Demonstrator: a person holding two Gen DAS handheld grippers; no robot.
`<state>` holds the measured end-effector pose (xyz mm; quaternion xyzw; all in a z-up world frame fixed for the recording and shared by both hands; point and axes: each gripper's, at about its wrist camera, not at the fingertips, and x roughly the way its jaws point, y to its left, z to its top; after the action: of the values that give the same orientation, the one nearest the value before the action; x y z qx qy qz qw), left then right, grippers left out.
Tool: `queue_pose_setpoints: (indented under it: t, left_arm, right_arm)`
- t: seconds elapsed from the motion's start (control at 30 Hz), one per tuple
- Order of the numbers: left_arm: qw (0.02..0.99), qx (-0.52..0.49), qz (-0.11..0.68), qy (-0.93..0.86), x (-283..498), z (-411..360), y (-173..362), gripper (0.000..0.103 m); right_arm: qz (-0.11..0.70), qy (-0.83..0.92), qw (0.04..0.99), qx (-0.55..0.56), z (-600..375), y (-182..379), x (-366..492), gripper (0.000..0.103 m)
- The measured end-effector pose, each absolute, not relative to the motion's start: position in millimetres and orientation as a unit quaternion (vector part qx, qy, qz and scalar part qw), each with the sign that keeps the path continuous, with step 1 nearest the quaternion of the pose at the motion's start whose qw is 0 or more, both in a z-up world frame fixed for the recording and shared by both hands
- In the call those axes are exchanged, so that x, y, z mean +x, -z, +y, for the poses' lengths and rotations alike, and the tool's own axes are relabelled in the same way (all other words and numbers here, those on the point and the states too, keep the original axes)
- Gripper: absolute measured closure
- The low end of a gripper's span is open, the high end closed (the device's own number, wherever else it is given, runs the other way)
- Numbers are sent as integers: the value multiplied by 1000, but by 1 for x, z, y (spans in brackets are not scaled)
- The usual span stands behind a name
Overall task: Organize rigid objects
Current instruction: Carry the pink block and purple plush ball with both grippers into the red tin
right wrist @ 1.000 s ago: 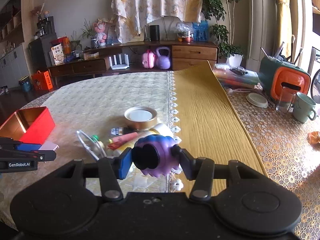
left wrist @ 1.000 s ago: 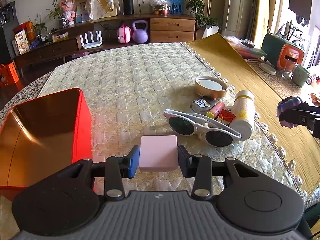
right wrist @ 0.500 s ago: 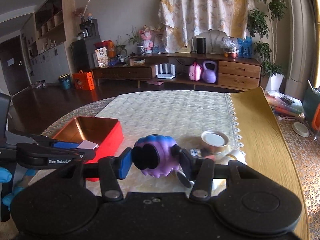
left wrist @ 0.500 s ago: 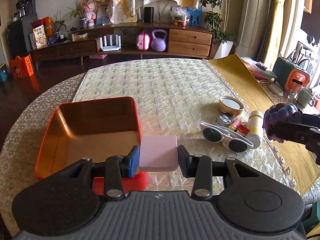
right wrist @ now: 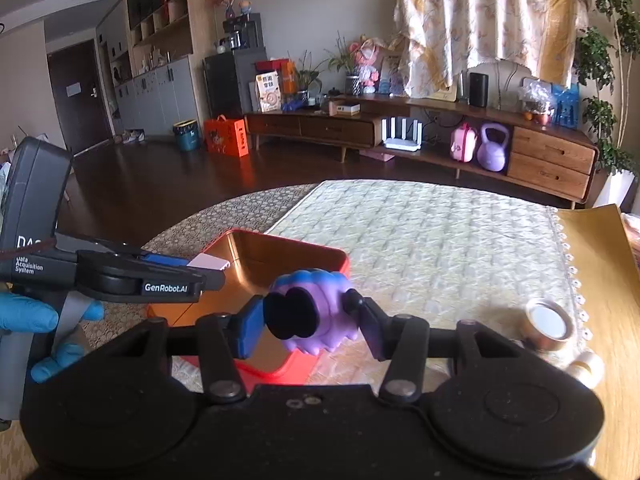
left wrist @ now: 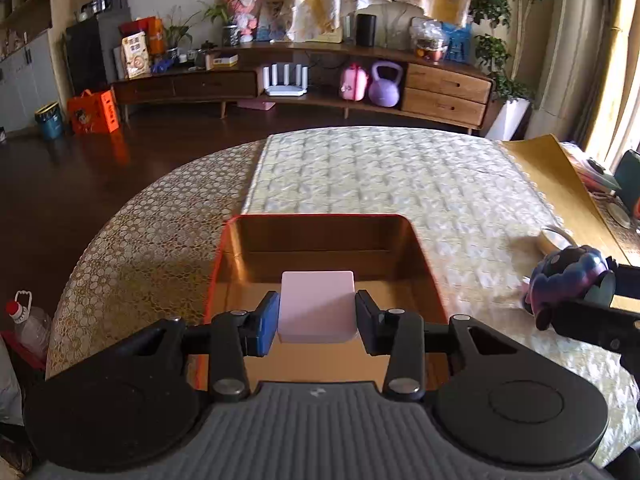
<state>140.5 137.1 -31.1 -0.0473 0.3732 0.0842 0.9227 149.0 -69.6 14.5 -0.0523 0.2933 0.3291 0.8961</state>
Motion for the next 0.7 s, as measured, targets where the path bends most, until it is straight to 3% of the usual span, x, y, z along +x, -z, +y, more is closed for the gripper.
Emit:
queue_pose_setpoints:
  t: [0.7]
  left_arm:
    - [903,-27,420,-81,237,182,79,63]
  right_arm:
    - [304,-368,859,-186,38,44,213,53]
